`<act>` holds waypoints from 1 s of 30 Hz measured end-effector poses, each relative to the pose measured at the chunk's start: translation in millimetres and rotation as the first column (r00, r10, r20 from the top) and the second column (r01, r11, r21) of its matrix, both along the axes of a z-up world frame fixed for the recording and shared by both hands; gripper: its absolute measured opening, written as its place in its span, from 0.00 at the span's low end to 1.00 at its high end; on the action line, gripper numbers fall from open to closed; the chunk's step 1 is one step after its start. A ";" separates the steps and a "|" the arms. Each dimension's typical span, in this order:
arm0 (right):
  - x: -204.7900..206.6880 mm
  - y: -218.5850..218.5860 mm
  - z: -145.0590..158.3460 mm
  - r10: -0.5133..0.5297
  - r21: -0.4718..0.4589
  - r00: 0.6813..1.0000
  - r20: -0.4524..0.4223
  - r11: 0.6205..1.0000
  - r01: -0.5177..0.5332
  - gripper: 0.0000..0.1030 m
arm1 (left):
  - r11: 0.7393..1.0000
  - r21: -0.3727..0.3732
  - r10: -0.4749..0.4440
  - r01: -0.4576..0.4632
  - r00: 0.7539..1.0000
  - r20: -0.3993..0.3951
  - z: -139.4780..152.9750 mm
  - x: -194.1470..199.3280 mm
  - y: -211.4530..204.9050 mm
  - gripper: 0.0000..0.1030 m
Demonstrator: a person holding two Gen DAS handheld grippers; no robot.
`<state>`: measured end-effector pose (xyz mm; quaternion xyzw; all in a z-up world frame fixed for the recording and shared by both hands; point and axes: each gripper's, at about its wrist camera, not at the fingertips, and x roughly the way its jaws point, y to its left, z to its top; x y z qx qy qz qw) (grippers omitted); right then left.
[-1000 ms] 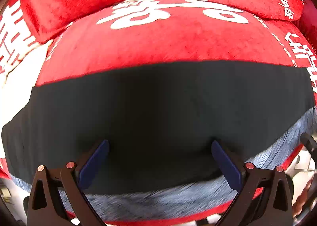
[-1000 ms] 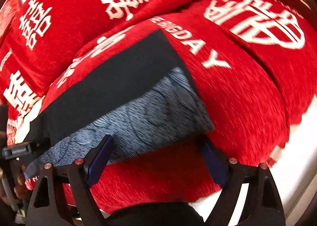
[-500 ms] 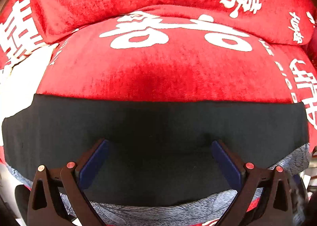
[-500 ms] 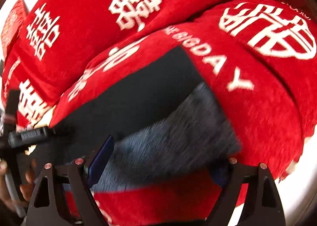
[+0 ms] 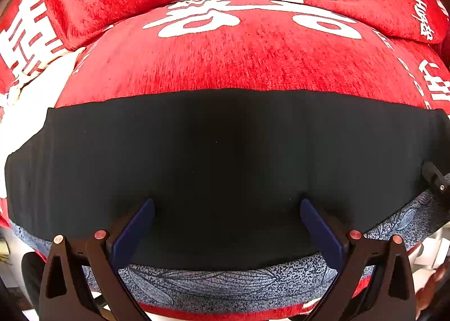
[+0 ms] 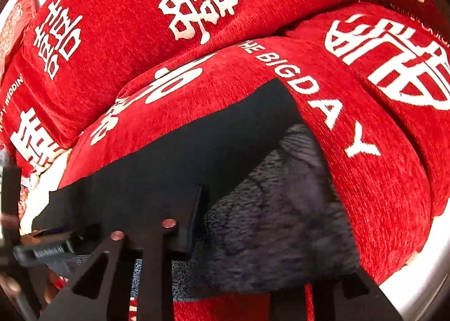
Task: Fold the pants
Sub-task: 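Grasp the trousers edge with the left gripper while the right gripper pinches the patterned corner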
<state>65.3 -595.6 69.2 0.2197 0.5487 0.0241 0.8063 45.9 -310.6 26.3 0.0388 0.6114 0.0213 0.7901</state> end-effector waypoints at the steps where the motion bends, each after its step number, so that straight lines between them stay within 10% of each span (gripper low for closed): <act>1: 0.1 2.1 2.2 0.004 -0.009 1.000 -0.002 1.000 -0.004 0.23 | 1.000 -0.006 0.007 -0.007 1.000 -0.007 -0.1 0.8 0.0 1.00; 18: -5.2 81.0 82.1 0.170 -0.293 0.980 0.105 0.947 -0.133 0.16 | 0.997 -0.041 -0.060 0.062 0.997 0.043 2.3 3.0 10.2 1.00; 30: -22.2 197.3 136.9 0.357 -0.477 0.915 0.186 0.847 -0.233 0.16 | 0.992 -0.089 0.100 -0.088 0.985 0.142 53.8 1.0 146.0 1.00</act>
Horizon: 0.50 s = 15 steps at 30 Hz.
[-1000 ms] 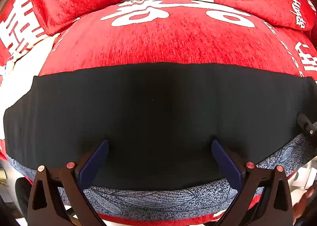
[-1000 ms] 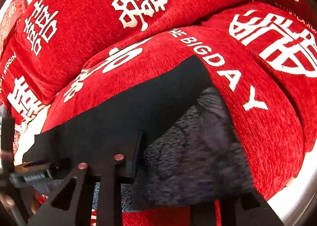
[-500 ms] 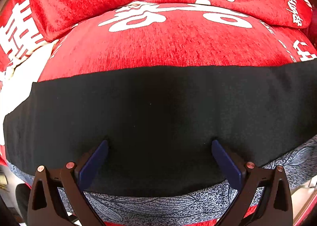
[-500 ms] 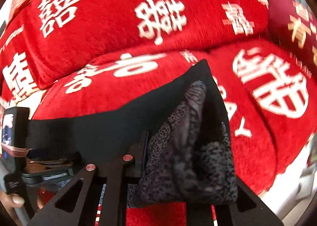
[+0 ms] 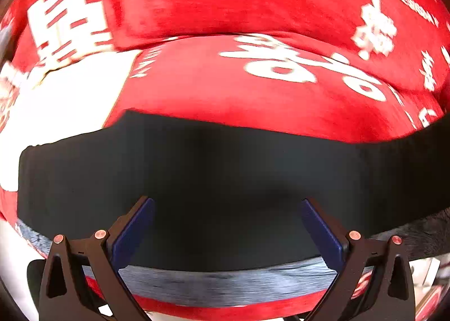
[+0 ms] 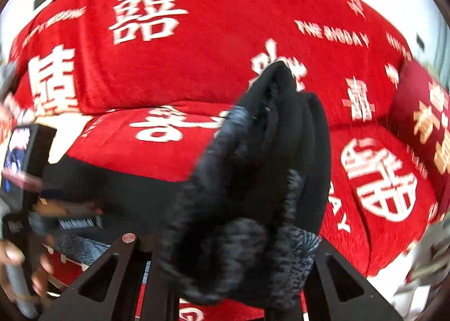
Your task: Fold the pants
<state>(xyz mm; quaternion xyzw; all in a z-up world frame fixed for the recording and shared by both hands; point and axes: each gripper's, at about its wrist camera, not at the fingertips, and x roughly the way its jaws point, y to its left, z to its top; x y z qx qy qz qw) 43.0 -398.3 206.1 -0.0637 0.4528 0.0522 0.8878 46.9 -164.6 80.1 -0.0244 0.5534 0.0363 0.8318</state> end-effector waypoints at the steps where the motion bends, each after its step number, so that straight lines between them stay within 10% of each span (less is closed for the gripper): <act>1: -2.4 13.9 1.2 0.027 -0.022 1.000 0.013 0.999 -0.027 0.16 | 0.999 -0.010 0.031 -0.031 1.000 -0.001 -0.6 -1.7 20.9 1.00; 15: -25.0 204.5 -48.8 0.334 -0.218 0.942 -0.024 0.918 -0.331 0.15 | 0.971 -0.091 0.221 -0.222 0.975 -0.024 -22.7 -37.7 150.6 1.00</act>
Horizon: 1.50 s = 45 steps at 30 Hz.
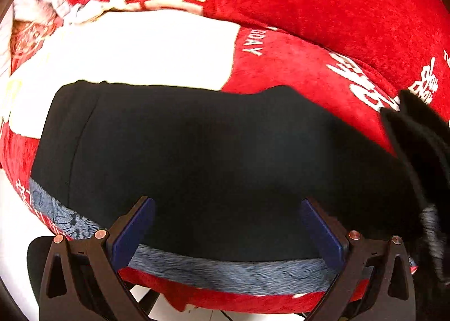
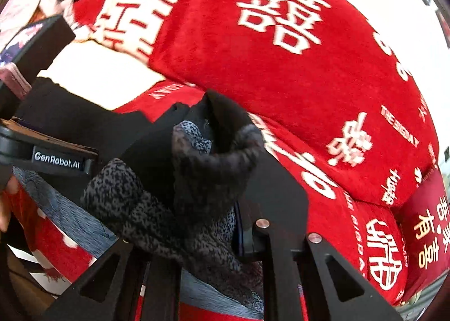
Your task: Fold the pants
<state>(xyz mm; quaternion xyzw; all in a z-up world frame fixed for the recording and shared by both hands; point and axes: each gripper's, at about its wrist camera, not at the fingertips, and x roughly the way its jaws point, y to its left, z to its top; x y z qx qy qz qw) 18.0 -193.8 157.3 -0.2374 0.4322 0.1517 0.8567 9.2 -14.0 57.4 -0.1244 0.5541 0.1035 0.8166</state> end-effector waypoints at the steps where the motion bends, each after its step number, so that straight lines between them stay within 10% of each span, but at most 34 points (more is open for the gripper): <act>1: -1.9 8.7 -5.0 0.014 -0.012 1.000 -0.006 1.000 -0.014 0.15 | 1.000 -0.003 0.009 -0.009 1.000 -0.002 -2.4 -2.5 4.1 1.00; 17: -16.2 46.8 -66.8 0.107 -0.191 0.992 -0.059 0.975 -0.117 0.16 | 1.000 -0.012 0.020 -0.020 0.999 -0.040 -24.1 -7.1 15.1 1.00; 20: -20.5 47.4 -67.1 0.110 -0.204 0.992 -0.063 0.972 -0.120 0.34 | 1.000 -0.001 0.023 -0.023 0.999 -0.046 -24.4 -8.3 16.7 1.00; 23: -19.8 37.1 -45.9 0.053 -0.099 0.995 -0.082 0.993 -0.061 0.81 | 0.999 0.007 0.046 -0.046 0.997 -0.056 -23.1 -9.3 19.2 1.00; 30: -54.8 -16.0 10.7 0.039 0.040 0.999 0.003 0.998 -0.039 0.83 | 0.999 -0.033 0.033 -0.033 0.999 0.008 17.1 -11.5 13.0 1.00; 37: -64.7 -120.2 -21.4 -0.152 -0.098 0.988 -0.039 0.984 0.147 0.83 | 0.960 -0.070 -0.264 0.271 0.959 0.103 58.7 -8.8 -84.3 1.00; 41: -58.1 -151.4 -38.3 -0.259 -0.086 0.959 -0.117 0.964 0.250 0.83 | 0.919 -0.062 -0.387 0.390 0.920 0.055 34.2 -0.5 -133.7 1.00; 45: -36.7 -156.9 -52.7 -0.317 -0.124 0.945 -0.088 0.944 0.305 0.83 | 0.944 -0.001 -0.329 0.330 0.941 -0.074 -15.0 15.9 -130.1 1.00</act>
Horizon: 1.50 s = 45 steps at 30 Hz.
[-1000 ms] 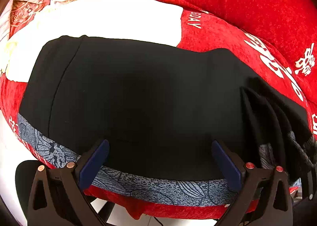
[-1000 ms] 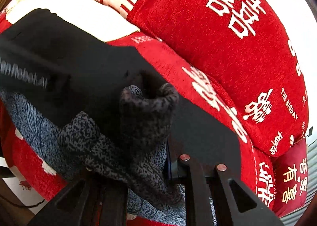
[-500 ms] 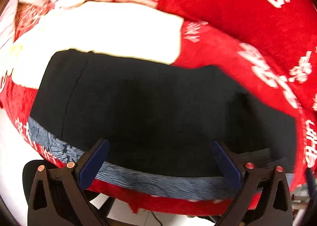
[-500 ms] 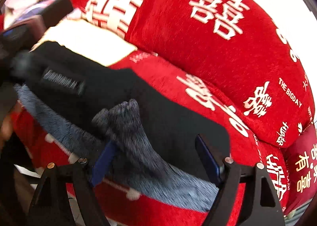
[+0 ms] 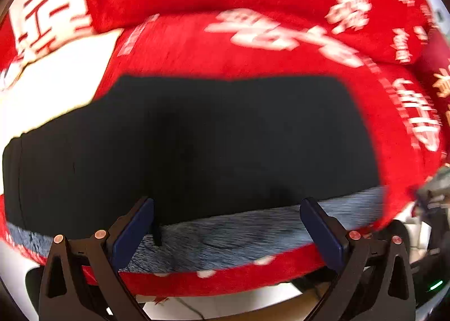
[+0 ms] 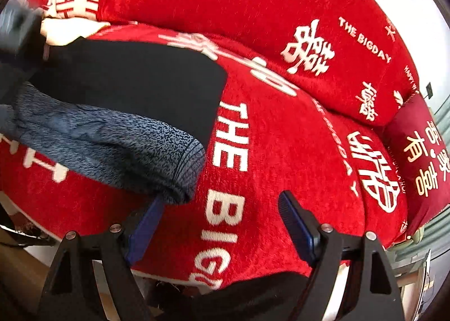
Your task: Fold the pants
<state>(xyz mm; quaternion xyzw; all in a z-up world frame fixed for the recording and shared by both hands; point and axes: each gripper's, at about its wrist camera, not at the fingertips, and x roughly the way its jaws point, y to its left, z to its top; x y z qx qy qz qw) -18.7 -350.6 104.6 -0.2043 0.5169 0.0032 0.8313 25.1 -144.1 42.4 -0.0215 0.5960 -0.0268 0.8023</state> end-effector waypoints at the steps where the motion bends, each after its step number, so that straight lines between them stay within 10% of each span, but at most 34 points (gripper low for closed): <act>1: 3.3 -7.2 -1.9 -0.054 -0.006 0.998 0.017 0.999 0.054 0.85 | 1.000 0.006 0.028 -0.028 0.999 -0.027 -9.0 2.3 6.8 1.00; 3: 11.1 -25.9 -6.2 -0.133 0.087 0.991 -0.018 0.987 0.134 0.89 | 0.992 -0.102 0.076 -0.081 0.996 -0.056 -21.3 -0.6 30.0 1.00; 12: 8.6 -41.3 25.1 -0.148 0.214 0.986 -0.074 0.964 0.160 0.90 | 0.996 -0.050 0.068 -0.068 0.998 -0.017 -20.0 -1.7 35.0 1.00; 18: 13.7 -31.7 69.0 -0.086 0.252 0.996 0.037 0.965 0.074 0.91 | 0.997 -0.043 0.064 -0.065 0.998 -0.019 -15.8 -0.5 31.3 1.00; 25: 38.9 -4.2 -8.1 -0.065 0.105 0.987 -0.148 0.991 0.081 0.91 | 0.998 -0.040 0.046 -0.045 0.998 0.040 12.6 -4.1 24.7 1.00; 30: 39.2 -16.9 21.6 -0.094 0.156 0.988 -0.121 0.981 0.112 0.91 | 0.999 -0.045 0.012 -0.011 1.000 0.028 3.1 4.6 12.7 1.00; 37: 70.5 -5.8 57.3 0.134 0.482 0.989 -0.070 0.872 -0.084 0.91 | 0.998 -0.059 0.020 -0.020 1.000 -0.010 -14.2 7.3 13.2 1.00; 45: 141.9 17.6 -7.8 0.278 0.613 0.934 -0.226 0.785 -0.086 0.92 | 0.998 -0.054 0.029 -0.029 1.000 0.004 -15.9 1.6 11.9 1.00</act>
